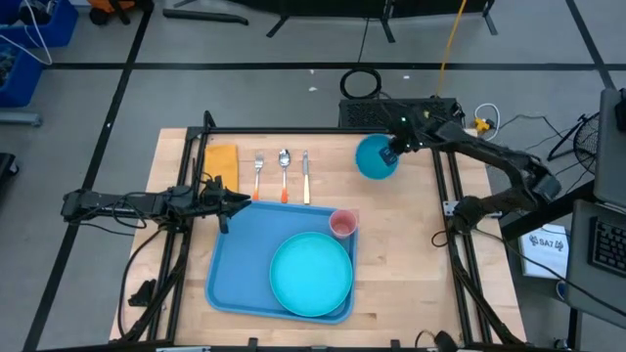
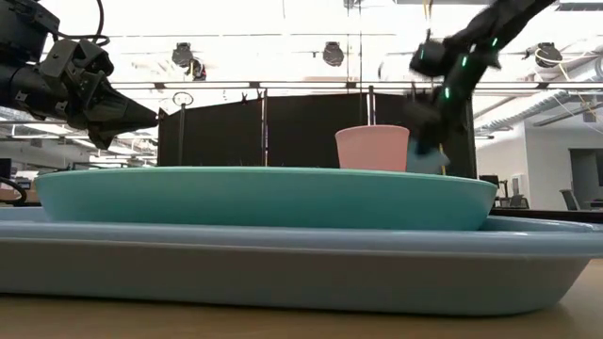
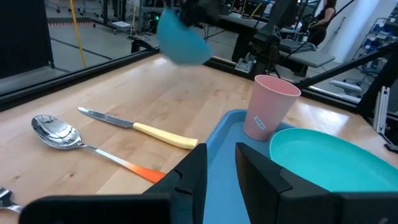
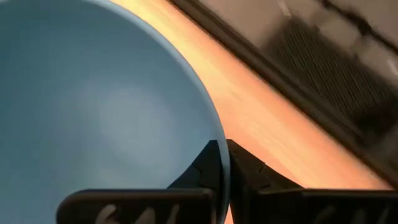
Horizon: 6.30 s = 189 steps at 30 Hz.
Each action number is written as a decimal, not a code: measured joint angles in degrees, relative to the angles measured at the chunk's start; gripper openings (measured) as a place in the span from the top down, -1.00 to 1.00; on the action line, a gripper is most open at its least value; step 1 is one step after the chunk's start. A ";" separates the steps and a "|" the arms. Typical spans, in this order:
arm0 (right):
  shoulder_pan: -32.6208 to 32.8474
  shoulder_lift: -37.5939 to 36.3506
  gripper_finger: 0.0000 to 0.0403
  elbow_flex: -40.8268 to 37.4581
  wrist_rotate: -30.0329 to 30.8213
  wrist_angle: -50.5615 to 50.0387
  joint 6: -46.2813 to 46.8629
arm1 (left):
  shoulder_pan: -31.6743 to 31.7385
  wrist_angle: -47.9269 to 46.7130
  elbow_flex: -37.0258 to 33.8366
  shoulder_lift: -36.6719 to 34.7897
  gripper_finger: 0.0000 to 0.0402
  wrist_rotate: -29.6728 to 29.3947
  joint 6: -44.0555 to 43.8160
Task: Set up tray
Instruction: Put the blue bowl on the green plate, then put the yellow napkin on the blue tray
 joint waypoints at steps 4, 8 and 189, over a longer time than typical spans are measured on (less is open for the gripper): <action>5.41 -7.08 0.99 0.03 -5.99 3.30 3.42 | 0.00 0.04 0.00 -0.02 0.56 -0.02 0.45; 15.04 -11.56 1.00 0.05 -8.36 7.71 7.51 | 0.00 0.13 -0.01 -0.02 0.56 -0.02 0.68; 50.41 -25.55 0.41 -7.83 28.44 28.73 -11.65 | 1.55 -6.43 4.12 0.24 0.56 1.80 -15.56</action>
